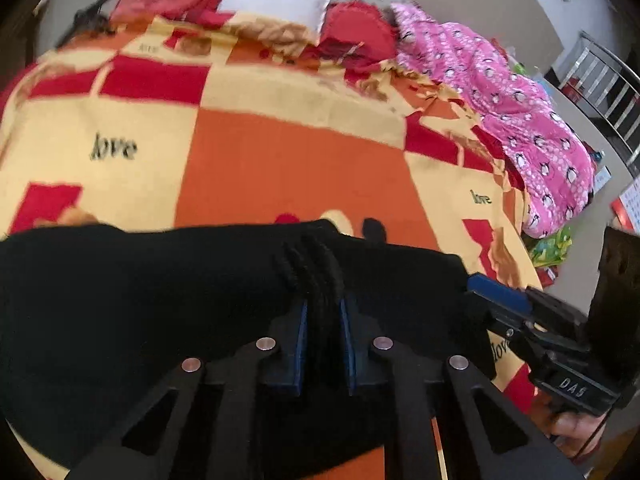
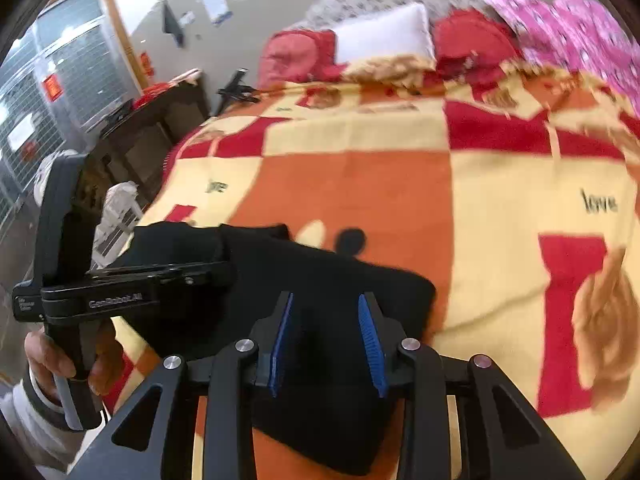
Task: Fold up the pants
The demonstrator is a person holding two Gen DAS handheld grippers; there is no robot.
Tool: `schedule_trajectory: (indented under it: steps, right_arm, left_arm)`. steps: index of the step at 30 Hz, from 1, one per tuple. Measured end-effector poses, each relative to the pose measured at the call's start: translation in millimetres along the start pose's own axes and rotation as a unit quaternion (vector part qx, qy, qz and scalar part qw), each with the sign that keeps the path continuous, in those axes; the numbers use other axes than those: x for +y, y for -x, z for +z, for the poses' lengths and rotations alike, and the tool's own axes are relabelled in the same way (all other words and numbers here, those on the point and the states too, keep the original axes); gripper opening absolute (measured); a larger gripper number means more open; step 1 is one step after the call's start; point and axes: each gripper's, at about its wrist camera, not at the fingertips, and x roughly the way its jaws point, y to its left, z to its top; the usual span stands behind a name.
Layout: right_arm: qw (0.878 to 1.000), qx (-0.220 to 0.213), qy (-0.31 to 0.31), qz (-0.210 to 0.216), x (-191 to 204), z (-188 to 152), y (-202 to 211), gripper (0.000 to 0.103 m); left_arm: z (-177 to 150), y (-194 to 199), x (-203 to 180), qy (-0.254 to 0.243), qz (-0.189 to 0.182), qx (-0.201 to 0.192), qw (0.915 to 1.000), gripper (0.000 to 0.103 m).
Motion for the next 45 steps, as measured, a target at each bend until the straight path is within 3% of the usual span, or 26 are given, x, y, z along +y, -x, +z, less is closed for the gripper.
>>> schedule_trajectory:
  steps: [4, 8, 10, 17, 21, 26, 33, 38, 45]
  right_arm:
    - [1.0, -0.003, 0.021, 0.008, 15, 3, 1, 0.036]
    - [0.999, 0.03, 0.013, 0.0, 12, -5, -29, 0.036]
    - [0.999, 0.021, 0.026, -0.005, 16, -7, -33, 0.037]
    - [1.0, 0.018, 0.02, 0.0, 18, -4, -12, 0.039]
    - [1.0, 0.015, 0.018, -0.003, 19, -9, -2, 0.046]
    - [1.0, 0.01, 0.012, -0.01, 16, -12, 7, 0.046]
    - [1.0, 0.015, 0.014, -0.021, 14, -15, 6, 0.047]
    - [0.999, 0.023, 0.017, -0.016, 11, -20, -2, 0.049]
    - [0.999, 0.028, 0.021, -0.012, 12, -21, -9, 0.054]
  left_arm:
    - [-9, 11, 2, -0.003, 0.009, -0.008, 0.9999, 0.013]
    - [-16, -6, 12, 0.013, 0.017, 0.001, 0.9998, 0.014]
    - [-16, -6, 10, 0.01, 0.019, -0.002, 0.9998, 0.014]
    - [-14, 13, -4, -0.022, 0.061, -0.028, 0.9975, 0.027]
    - [-14, 32, -6, -0.035, 0.071, -0.052, 0.9955, 0.03]
    - [-18, 41, -17, -0.049, 0.081, -0.073, 0.9929, 0.037]
    - [-20, 21, -16, -0.057, 0.088, -0.066, 0.9924, 0.038]
    - [-15, -8, -4, -0.043, 0.096, -0.037, 0.9938, 0.04]
    - [-10, -14, -4, -0.045, 0.096, -0.047, 0.9933, 0.042]
